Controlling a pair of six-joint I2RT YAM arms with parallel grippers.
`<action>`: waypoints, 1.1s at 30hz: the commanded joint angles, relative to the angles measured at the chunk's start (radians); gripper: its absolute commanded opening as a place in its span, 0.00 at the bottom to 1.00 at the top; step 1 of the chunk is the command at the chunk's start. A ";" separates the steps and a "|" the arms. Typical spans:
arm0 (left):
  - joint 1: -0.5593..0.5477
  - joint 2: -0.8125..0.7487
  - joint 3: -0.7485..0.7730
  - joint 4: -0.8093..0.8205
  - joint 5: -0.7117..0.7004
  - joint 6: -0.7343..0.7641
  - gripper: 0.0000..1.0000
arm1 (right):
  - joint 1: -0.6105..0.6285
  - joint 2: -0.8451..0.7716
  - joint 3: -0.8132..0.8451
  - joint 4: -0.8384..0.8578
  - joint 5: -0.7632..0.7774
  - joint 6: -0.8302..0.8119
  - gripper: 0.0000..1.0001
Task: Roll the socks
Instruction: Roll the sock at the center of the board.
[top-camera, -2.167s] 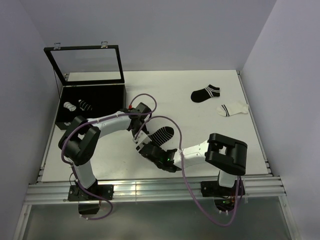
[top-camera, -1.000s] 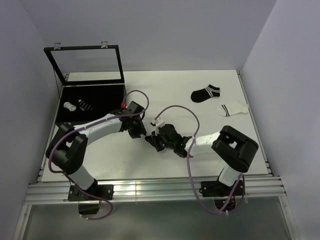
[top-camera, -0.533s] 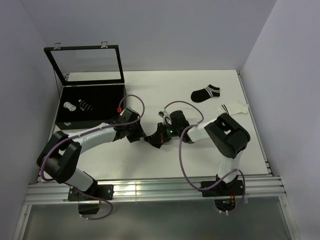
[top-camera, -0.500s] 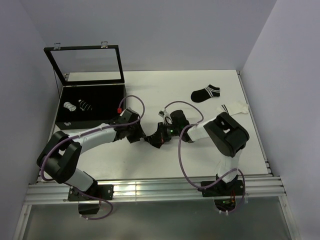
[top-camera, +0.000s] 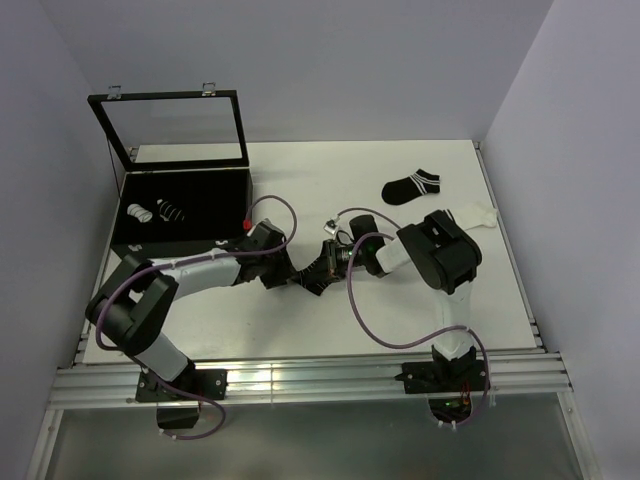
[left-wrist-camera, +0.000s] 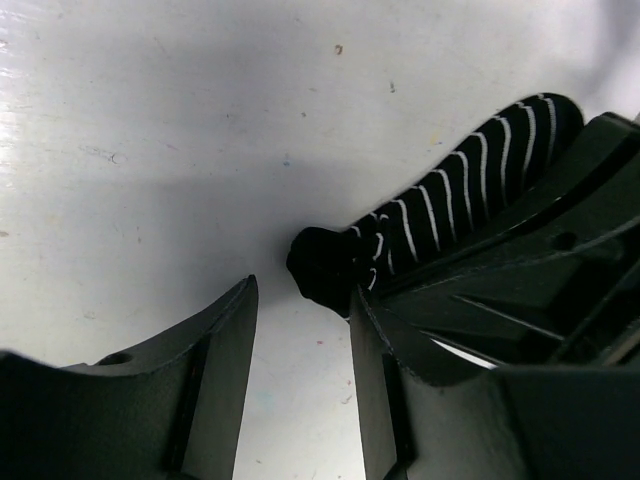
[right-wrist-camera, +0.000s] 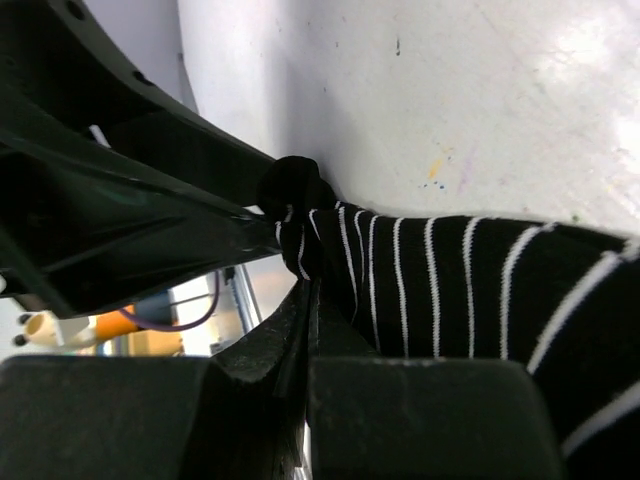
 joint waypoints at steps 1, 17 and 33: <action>-0.009 0.022 0.019 0.037 0.007 0.012 0.46 | -0.022 0.051 0.017 -0.014 0.025 0.001 0.00; -0.018 0.134 0.037 0.009 0.007 0.014 0.23 | -0.028 0.028 0.037 -0.115 0.055 -0.067 0.03; -0.034 0.161 0.180 -0.207 -0.056 0.056 0.00 | 0.231 -0.519 -0.093 -0.416 0.871 -0.459 0.36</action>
